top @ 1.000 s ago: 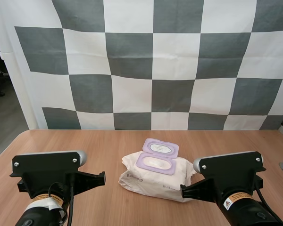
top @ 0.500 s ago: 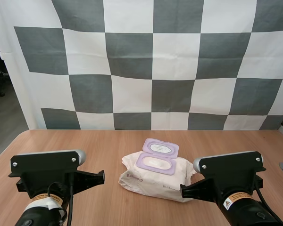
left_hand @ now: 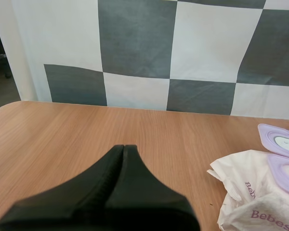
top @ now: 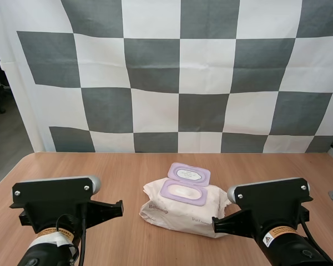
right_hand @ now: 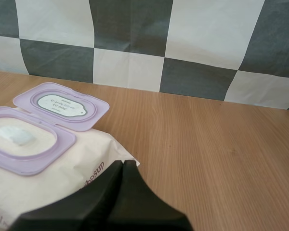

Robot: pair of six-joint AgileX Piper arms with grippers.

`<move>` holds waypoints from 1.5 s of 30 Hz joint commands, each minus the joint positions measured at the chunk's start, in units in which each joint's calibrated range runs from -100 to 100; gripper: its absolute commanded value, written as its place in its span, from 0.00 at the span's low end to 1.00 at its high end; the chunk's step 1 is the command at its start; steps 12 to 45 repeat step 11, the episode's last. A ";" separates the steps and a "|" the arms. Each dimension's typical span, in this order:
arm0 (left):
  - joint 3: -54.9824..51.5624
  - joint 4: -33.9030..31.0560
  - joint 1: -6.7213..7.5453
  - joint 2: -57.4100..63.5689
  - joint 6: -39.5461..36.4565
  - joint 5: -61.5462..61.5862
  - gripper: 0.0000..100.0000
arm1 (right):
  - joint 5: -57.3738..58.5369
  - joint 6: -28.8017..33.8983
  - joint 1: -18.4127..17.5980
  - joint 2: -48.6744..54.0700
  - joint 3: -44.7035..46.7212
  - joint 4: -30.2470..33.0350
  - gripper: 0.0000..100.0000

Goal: Open the wet wipes lid

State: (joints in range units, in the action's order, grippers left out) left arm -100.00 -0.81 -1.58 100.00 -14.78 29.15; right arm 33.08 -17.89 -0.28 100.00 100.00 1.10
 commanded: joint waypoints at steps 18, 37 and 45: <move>0.00 0.06 0.84 0.00 0.00 0.04 0.00 | 0.07 0.01 0.03 0.00 0.00 -0.03 0.00; 0.00 0.06 0.84 0.00 0.00 0.04 0.00 | 0.07 0.01 0.03 0.00 0.00 -0.03 0.00; 0.00 0.06 0.84 0.00 0.00 0.04 0.00 | 0.07 0.01 0.03 0.00 0.00 -0.03 0.00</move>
